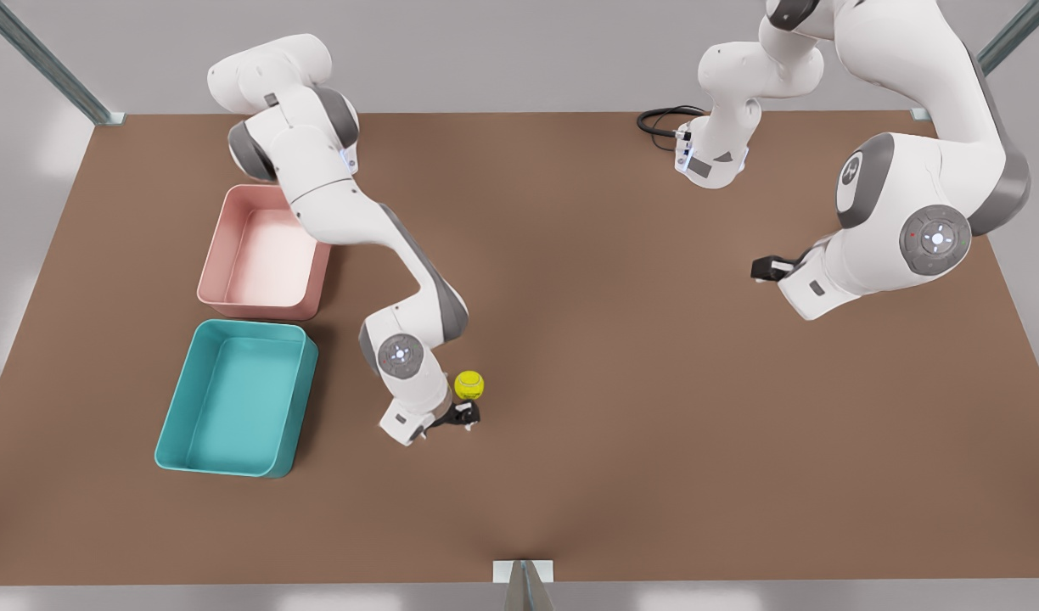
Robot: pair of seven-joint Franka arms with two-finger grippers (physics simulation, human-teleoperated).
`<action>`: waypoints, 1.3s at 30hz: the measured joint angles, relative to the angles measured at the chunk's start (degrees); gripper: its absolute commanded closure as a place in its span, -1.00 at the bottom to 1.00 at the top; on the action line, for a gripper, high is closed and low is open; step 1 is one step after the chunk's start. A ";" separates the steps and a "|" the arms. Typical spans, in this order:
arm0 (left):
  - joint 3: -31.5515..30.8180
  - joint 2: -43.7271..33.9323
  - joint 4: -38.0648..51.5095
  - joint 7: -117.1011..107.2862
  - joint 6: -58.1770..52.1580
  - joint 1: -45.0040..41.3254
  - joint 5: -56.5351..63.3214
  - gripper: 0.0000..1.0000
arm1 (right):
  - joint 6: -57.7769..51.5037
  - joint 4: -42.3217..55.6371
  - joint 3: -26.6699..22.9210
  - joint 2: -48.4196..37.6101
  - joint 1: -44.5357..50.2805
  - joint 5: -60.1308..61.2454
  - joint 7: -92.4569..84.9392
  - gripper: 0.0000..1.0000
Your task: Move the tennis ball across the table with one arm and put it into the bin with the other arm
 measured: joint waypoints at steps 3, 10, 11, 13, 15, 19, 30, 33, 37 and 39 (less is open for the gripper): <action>0.00 0.05 -0.02 -2.41 -0.03 0.00 0.00 -1.00 | 0.59 -4.05 1.35 -2.23 0.50 0.18 1.58 -1.00; 0.00 0.63 -0.06 -6.69 -0.08 -0.01 -0.01 -1.00 | 1.07 -10.69 2.14 -5.81 0.60 0.35 4.37 -1.00; 0.00 0.80 -0.08 -7.17 -0.07 -0.01 -0.01 -1.00 | 1.09 -11.35 2.11 -6.18 0.65 0.35 4.69 -1.00; 0.00 1.14 -0.05 -8.07 0.00 0.06 -0.01 -1.00 | 1.14 -12.04 2.16 -6.40 0.88 0.36 5.27 -1.00; 0.00 1.29 -0.03 -8.86 0.13 0.20 -0.01 -1.00 | 1.18 -12.26 2.17 -6.30 1.30 0.36 5.79 -1.00; 0.00 1.43 -0.09 -10.22 0.29 0.21 -0.01 -1.00 | 1.33 -12.39 2.17 -5.86 2.00 0.33 6.67 -1.00; 0.00 1.36 -0.11 -12.63 0.25 0.55 -0.74 -1.00 | 1.78 -13.12 2.18 -3.76 3.24 0.19 8.20 -1.00; 0.00 1.34 -0.11 -13.07 0.16 0.53 -0.77 -1.00 | 2.38 -12.95 2.14 -2.92 3.25 -0.01 8.46 -1.00; 0.00 1.38 -0.11 -13.56 0.10 0.40 -0.79 -1.00 | 3.24 -12.98 2.09 -2.02 3.44 -0.17 8.69 -1.00; 0.00 1.38 -0.11 -13.76 0.10 0.35 -0.80 -1.00 | 3.57 -13.02 2.09 -1.52 3.67 -0.23 8.77 -1.00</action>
